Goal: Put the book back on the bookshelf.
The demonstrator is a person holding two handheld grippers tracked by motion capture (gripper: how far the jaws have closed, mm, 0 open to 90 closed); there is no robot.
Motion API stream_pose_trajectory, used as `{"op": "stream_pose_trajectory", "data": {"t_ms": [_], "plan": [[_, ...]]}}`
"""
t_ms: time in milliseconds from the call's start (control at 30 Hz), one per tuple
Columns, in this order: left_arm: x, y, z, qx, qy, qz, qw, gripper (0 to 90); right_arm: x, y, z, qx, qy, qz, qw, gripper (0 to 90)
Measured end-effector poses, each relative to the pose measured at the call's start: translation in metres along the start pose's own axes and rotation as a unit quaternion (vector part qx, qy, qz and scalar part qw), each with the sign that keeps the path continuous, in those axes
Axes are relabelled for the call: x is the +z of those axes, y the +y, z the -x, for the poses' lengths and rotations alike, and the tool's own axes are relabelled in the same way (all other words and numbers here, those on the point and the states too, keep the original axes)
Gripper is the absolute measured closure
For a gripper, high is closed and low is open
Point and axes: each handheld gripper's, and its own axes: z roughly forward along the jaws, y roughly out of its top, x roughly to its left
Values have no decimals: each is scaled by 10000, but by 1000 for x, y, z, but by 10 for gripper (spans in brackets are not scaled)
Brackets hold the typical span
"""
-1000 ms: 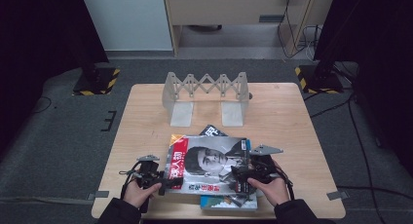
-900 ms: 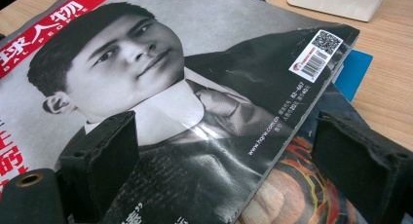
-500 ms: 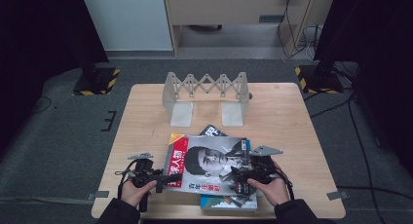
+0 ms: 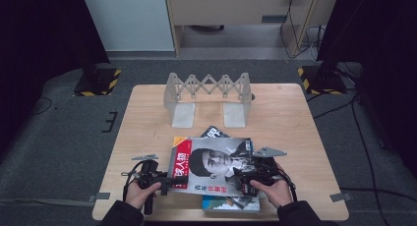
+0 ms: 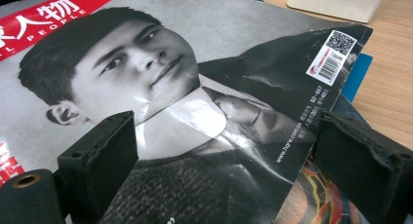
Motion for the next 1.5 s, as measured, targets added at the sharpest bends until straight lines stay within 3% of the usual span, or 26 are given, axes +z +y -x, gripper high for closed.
{"op": "stream_pose_trajectory", "data": {"t_ms": [67, 200, 367, 467, 800, 933, 1133, 1233, 1333, 1500], "plan": [[3, 0, 1, 97, 89, -91, 9999, 394, 0, 0, 0, 9, 8, 4, 10000, 92], [1, 0, 0, 50, 96, -61, 9999, 483, 0, 0, 0, 35, 9, 17, 10000, 92], [-2, 1, 1, -130, 107, -35, 9999, 581, 0, 0, 1, 49, 32, 15, 10000, 92], [-6, 3, 1, -318, 0, 80, 9995, 673, -1, 1, 2, 124, 73, 11, 9999, 93], [-11, 13, 6, -604, 50, 201, 9980, 783, -3, 2, 5, 217, 93, 1, 9997, 108], [-15, 19, 7, -750, 23, 431, 9962, 811, -6, 2, 13, 268, -10, 8, 9996, 100], [-20, 29, 11, -770, 14, 679, 9947, 839, -17, 3, 29, 414, -211, 170, 9988, 100], [-22, 35, 15, -865, -72, 855, 9926, 851, -22, 3, 38, 469, -317, 214, 9982, 100], [-24, 39, 16, -1066, -199, 1018, 9889, 858, -26, 2, 46, 550, -441, 258, 9972, 99], [-25, 46, 19, -1122, -315, 1145, 9866, 861, -34, -1, 64, 659, -718, 274, 9949, 99]]}}
